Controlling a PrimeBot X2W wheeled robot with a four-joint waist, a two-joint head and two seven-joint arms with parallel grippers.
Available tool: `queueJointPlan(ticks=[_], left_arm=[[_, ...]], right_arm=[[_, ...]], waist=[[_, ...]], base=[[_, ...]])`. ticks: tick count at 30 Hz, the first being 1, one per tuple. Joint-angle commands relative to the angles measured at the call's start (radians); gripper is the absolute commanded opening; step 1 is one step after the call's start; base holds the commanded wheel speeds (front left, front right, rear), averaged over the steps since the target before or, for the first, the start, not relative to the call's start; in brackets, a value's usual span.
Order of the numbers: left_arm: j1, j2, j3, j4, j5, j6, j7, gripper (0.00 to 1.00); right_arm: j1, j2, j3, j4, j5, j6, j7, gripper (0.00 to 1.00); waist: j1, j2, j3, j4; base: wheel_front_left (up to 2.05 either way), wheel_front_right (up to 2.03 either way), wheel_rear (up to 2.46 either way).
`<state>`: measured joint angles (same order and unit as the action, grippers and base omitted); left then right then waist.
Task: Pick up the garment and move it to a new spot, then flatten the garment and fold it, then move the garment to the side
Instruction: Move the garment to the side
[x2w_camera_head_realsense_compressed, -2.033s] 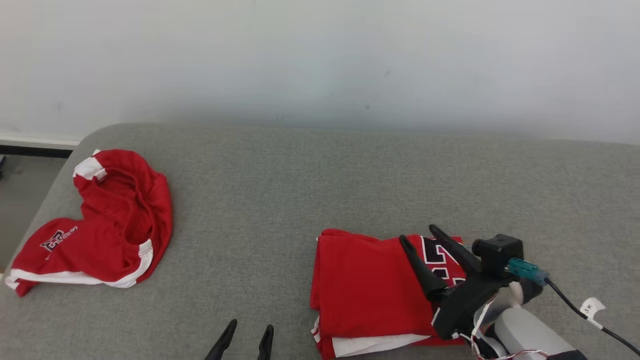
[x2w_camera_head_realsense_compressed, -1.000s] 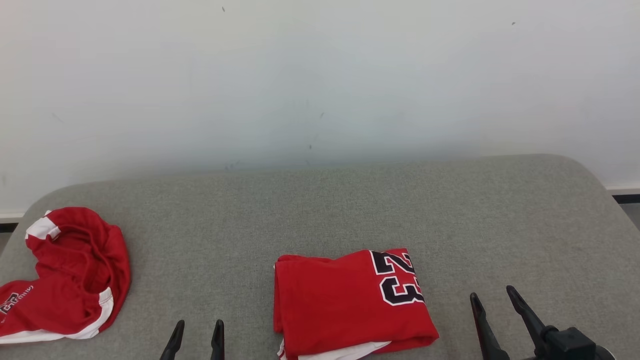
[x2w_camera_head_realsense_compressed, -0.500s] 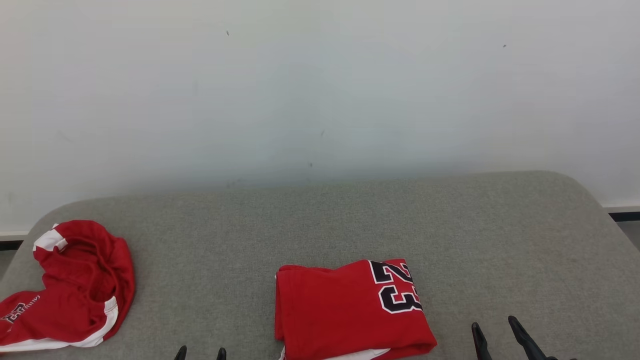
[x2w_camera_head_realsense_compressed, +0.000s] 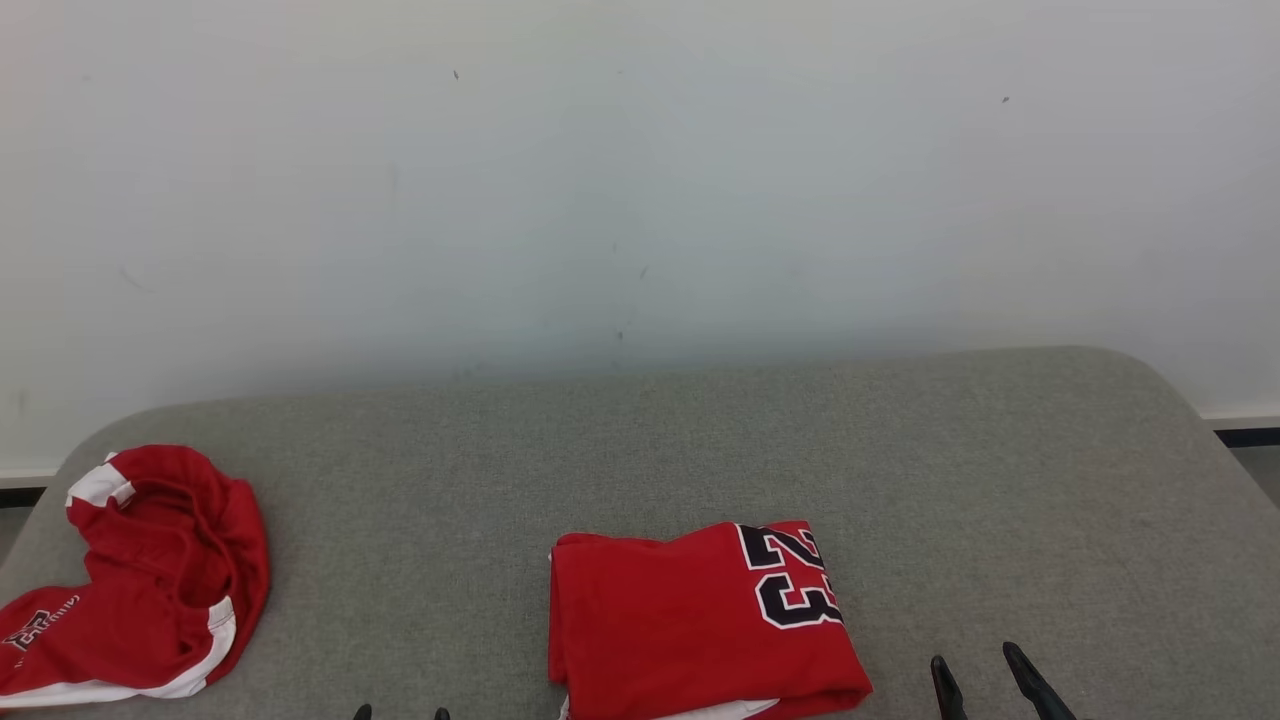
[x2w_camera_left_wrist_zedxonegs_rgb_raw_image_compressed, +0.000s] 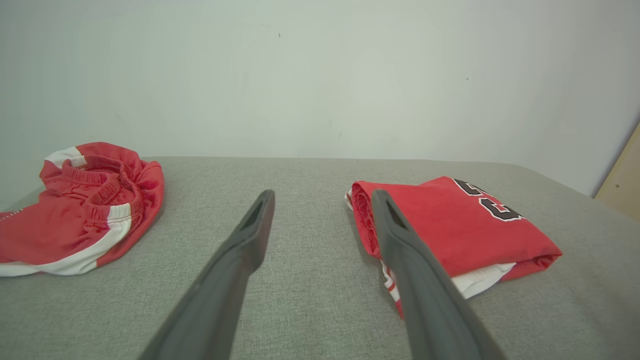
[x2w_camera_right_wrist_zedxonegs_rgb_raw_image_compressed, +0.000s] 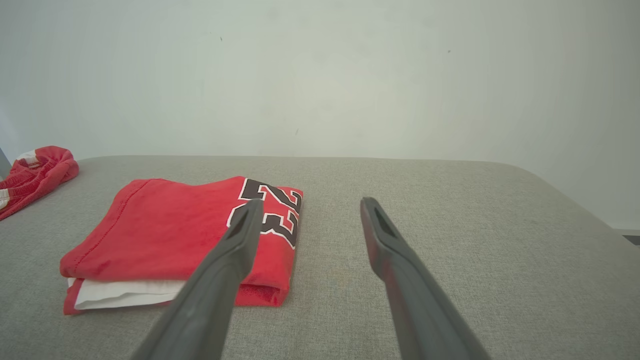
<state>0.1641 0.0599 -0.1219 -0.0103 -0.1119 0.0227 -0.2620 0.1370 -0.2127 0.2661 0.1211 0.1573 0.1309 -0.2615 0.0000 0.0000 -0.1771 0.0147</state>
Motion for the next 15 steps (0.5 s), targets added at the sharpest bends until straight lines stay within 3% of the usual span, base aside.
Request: queueJointPlan(ticks=[1, 15], left_arm=[[0.017, -0.002, 0.004, 0.003, 0.014, -0.005, -0.004, 1.0], [0.005, -0.009, 0.008, 0.014, 0.02, -0.019, -0.004, 1.0]], right_arm=[[0.001, -0.003, 0.0, 0.003, 0.003, 0.0, -0.005, 1.0], [0.008, 0.008, -0.008, -0.005, 0.006, 0.0, -0.005, 1.0]], waist=[[0.0, 0.0, 0.002, 0.0], [0.0, 0.0, 0.007, 0.008]], base=[[0.0, 0.0, 0.0], [0.0, 0.0, 0.0]])
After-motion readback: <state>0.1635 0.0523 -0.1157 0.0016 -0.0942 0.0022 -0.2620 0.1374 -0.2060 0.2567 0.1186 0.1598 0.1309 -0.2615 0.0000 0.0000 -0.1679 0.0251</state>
